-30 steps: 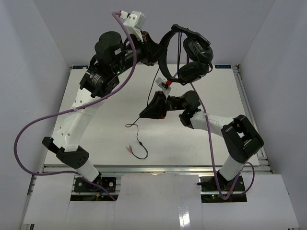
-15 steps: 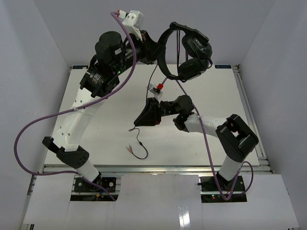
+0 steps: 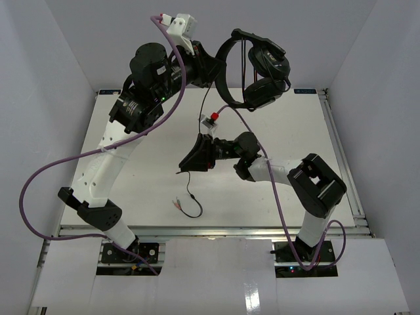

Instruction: Wrap the headphones

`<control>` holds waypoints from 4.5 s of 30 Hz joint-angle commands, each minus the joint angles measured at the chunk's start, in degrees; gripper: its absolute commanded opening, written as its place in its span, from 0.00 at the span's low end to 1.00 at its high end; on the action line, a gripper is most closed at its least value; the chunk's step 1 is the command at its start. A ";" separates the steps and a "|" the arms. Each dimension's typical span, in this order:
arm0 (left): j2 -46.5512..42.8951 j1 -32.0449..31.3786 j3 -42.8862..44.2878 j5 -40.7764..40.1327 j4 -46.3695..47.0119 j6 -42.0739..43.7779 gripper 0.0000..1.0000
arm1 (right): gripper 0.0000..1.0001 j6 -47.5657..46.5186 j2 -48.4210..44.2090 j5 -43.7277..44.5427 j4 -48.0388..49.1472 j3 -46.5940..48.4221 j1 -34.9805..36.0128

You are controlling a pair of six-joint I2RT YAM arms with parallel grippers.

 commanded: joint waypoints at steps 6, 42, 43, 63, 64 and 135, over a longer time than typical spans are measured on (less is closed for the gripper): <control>-1.63 -0.23 1.04 -1.89 4.54 -2.01 0.00 | 0.26 3.34 2.20 6.90 24.28 0.04 2.05; -3.33 3.85 -5.34 -28.62 4.14 15.17 0.00 | 0.08 -72.92 -35.25 -3.72 -71.12 -4.53 -13.14; -2.96 4.34 -5.49 -28.72 4.27 15.15 0.00 | 0.08 -74.83 -35.52 -2.26 -72.79 -3.69 -12.70; -1.12 14.88 -14.63 -24.69 6.09 12.05 0.00 | 0.08 -92.31 -37.98 18.46 -93.14 9.95 -8.25; -0.15 14.88 -14.63 -24.76 6.09 12.05 0.00 | 0.08 -95.29 -37.56 22.56 -94.36 11.65 -5.91; -20.28 0.73 -49.16 0.10 -0.86 17.23 0.00 | 0.08 -97.00 -14.68 34.42 -76.87 26.55 -14.44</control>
